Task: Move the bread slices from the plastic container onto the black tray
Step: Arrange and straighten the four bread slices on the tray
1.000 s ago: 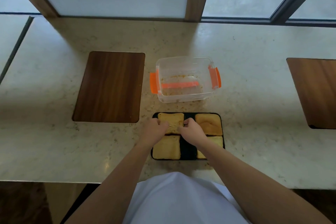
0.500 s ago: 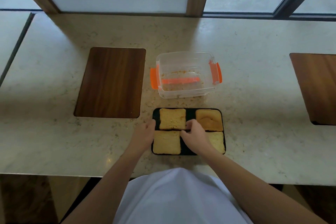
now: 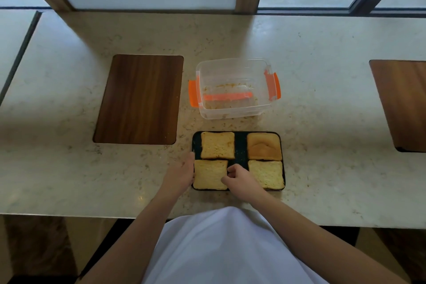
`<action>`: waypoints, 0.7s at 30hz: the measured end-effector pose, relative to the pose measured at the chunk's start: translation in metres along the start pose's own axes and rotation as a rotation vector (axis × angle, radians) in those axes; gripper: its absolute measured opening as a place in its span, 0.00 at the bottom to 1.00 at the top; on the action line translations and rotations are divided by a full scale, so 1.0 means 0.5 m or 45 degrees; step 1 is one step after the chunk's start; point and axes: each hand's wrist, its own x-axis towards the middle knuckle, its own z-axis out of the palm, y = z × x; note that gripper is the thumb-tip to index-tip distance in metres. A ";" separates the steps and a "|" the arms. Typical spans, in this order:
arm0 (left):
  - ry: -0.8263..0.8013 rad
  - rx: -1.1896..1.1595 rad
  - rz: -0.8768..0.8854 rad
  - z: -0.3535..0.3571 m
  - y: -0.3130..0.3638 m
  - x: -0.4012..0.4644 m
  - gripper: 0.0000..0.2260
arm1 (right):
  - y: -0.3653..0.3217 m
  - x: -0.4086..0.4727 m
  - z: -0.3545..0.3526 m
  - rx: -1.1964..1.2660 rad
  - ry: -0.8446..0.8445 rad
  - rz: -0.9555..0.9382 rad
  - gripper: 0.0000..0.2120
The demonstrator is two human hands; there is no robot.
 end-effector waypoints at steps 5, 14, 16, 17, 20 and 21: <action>-0.129 0.201 0.030 0.005 -0.003 0.003 0.10 | 0.010 -0.003 -0.015 0.018 0.004 0.019 0.23; -0.213 0.110 0.031 0.015 0.022 -0.003 0.08 | 0.024 0.006 -0.051 -0.009 0.014 0.014 0.23; -0.194 0.098 0.042 0.011 0.030 0.002 0.07 | 0.015 0.013 -0.063 0.008 0.039 0.004 0.23; -0.183 0.096 0.048 0.009 0.035 0.003 0.06 | 0.008 0.018 -0.069 0.024 0.047 0.007 0.24; -0.165 0.077 0.082 0.009 0.053 0.008 0.05 | -0.014 0.034 -0.082 0.100 0.050 0.026 0.27; -0.174 0.065 0.083 0.010 0.061 0.009 0.07 | -0.020 0.040 -0.085 0.133 0.054 0.036 0.28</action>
